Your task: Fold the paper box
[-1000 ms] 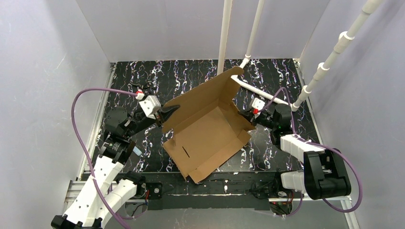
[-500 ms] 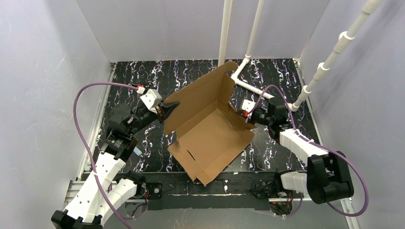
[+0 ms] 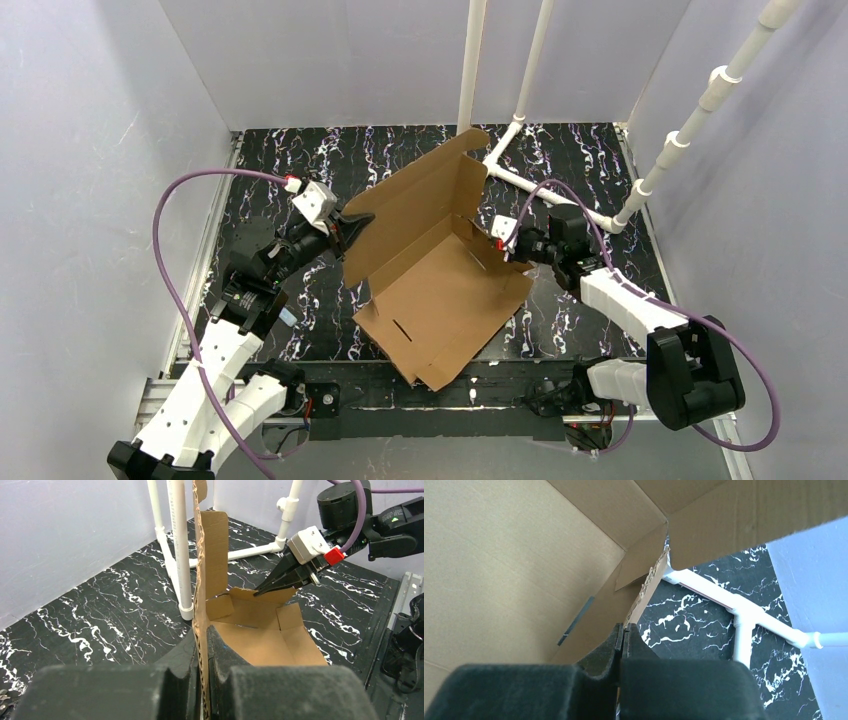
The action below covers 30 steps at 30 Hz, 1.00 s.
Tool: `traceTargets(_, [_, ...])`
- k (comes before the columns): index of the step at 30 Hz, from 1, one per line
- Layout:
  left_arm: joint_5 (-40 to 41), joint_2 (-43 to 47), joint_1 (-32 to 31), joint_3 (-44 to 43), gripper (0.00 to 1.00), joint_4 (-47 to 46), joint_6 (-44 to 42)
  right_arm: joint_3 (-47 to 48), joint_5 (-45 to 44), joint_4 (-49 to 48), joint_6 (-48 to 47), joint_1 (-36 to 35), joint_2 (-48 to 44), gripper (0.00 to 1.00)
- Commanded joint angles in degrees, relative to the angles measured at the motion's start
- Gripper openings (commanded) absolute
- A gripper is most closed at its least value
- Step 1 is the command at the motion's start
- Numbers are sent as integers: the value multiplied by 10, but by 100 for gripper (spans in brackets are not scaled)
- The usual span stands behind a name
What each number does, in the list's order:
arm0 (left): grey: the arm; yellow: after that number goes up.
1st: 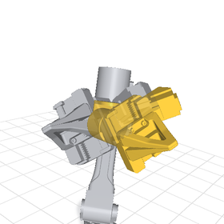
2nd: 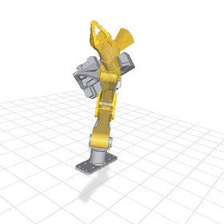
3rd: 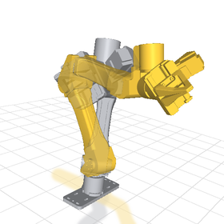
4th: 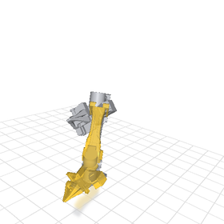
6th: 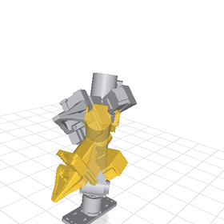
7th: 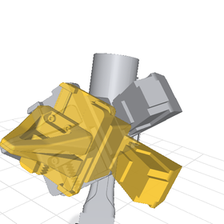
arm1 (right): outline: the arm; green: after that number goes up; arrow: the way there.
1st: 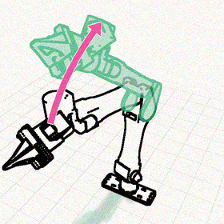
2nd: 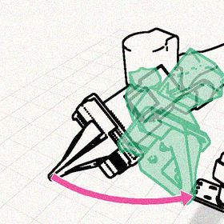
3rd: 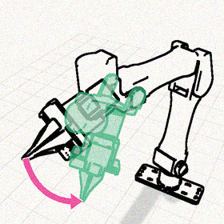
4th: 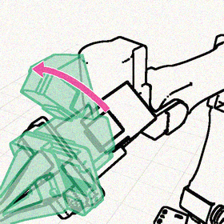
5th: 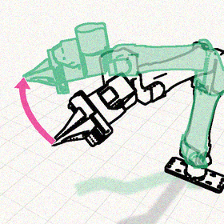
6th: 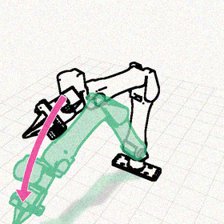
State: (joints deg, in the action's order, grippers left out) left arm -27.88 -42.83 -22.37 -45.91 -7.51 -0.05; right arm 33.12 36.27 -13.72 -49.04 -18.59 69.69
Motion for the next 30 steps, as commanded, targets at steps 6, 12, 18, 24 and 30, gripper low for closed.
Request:
traceTargets(6, [-57,4,-3,-48,0,-30,-21,61,-48,117,-73,-41,-1,1])
traceTargets(12, [-90,-10,-8,-83,0,-22,-42,91,-89,133,-52,-65,-1,1])
traceTargets(18, [-107,-37,-17,-157,0,51,-119,131,-114,83,36,-86,21,1])
traceTargets(24, [-89,-56,-37,-197,0,103,-171,216,-147,134,27,-121,88,1])
traceTargets(30, [-71,-47,-38,-192,0,108,-185,301,-157,265,-17,-132,134,1])
